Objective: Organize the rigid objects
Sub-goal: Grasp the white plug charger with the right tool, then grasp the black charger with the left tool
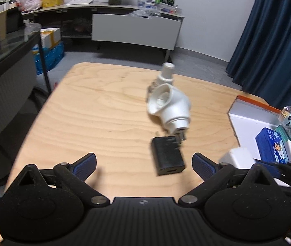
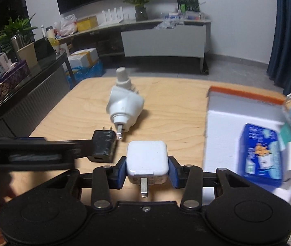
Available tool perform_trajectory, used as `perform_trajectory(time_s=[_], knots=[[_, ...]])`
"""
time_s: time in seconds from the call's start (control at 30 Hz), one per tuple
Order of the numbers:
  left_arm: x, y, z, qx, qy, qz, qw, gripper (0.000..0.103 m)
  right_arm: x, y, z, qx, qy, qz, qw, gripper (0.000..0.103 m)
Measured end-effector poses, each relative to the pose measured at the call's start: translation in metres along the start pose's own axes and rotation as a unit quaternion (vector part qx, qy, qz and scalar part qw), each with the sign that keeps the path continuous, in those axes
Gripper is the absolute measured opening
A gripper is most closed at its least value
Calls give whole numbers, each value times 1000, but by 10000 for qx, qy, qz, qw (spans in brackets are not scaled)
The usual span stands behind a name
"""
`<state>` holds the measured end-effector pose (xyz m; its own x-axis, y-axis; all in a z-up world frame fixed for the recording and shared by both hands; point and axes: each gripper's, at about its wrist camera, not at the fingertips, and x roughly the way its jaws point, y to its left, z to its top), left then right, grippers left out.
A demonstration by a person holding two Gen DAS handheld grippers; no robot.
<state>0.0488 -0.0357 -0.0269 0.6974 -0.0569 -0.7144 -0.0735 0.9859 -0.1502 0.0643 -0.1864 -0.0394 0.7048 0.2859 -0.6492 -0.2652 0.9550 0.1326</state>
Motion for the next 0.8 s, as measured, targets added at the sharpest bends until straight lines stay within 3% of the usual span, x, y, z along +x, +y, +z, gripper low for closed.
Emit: perform_trajectory(time_s=[0.17, 0.23, 0.27, 0.3, 0.37, 0.53, 0.8], knots=[[22, -15, -2, 223, 104, 112, 9996, 82, -18, -14, -1, 122, -159, -31, 9998, 51], [23, -18, -4, 330, -38, 212, 9992, 73, -21, -17, -2, 159, -193, -43, 9997, 51], [23, -18, -4, 394, -87, 244, 9989, 67, -22, -18, -3, 194, -204, -27, 9996, 51], [22, -19, -5, 452, -146, 275, 9985, 53, -22, -19, -3, 224, -211, -17, 9995, 51], [19, -20, -7, 589, -194, 210, 9979, 36, -23, -19, -4, 255, -237, -9, 9994, 51], [7, -14, -13, 534, -142, 62, 9985, 35, -31, -15, -4, 278, -314, 67, 9991, 51], [-48, -5, -17, 309, -464, -72, 9984, 35, -55, 2, -10, 187, -407, 211, 9988, 51]])
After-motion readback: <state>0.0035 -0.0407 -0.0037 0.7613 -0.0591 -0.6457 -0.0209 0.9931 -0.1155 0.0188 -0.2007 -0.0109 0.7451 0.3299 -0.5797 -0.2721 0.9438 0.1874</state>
